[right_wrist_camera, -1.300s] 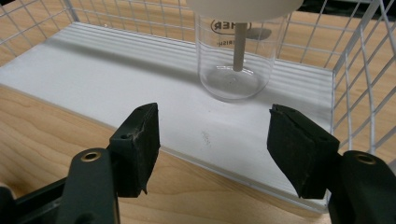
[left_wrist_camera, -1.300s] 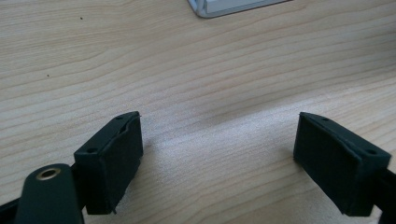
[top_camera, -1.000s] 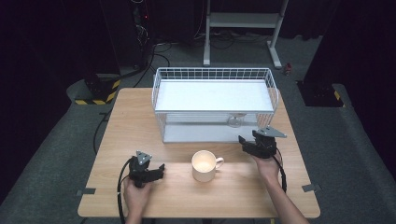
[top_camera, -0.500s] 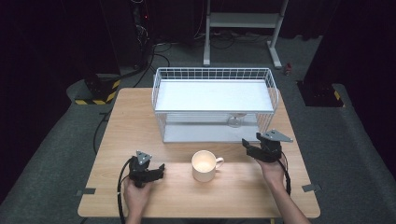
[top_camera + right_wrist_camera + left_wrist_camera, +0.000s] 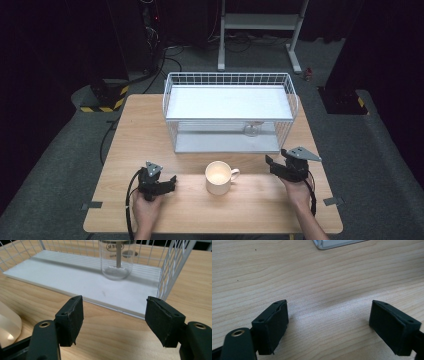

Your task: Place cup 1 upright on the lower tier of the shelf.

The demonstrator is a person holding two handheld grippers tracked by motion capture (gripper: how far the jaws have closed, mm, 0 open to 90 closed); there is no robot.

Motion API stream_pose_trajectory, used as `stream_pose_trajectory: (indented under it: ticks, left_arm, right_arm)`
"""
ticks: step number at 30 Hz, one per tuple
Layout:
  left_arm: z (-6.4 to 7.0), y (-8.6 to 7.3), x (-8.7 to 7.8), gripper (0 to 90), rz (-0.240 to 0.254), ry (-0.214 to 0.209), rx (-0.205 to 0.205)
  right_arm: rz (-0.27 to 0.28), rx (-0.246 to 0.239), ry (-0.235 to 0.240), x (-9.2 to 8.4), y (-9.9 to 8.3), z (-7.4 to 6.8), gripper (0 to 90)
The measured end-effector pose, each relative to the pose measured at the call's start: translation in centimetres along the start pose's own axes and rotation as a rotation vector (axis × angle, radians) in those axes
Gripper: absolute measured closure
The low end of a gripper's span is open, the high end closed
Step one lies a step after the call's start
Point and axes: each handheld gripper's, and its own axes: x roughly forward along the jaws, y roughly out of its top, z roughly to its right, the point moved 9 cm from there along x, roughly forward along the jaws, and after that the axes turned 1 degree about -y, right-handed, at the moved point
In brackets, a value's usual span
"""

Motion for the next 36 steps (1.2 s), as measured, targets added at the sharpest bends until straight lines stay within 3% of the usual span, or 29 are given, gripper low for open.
stream_pose_trajectory:
  ticks: [10,21,28,33,36]
  left_arm:
    - [0.0,0.0,0.0,16.1,0.000,0.000,0.000]
    - [0.0,0.0,0.0,16.1,0.000,0.002,-0.001]
    - [0.0,0.0,0.0,16.1,0.000,0.001,-0.001]
    - [0.0,0.0,0.0,16.1,0.000,0.001,-0.001]
    - [0.0,0.0,0.0,16.1,0.000,0.001,-0.001]
  right_arm:
    - [-0.006,-0.043,0.000,-0.9,-1.5,1.0,31.0]
    - [-0.035,-0.019,-0.003,-1.5,-3.6,2.0,30.5]
    - [-0.085,-0.026,-0.025,-1.1,-5.0,2.4,30.0]
    - [-0.149,-0.074,-0.038,-0.5,-6.2,2.5,29.5]
    - [-0.167,-0.066,-0.036,-0.4,-6.7,2.5,29.5]
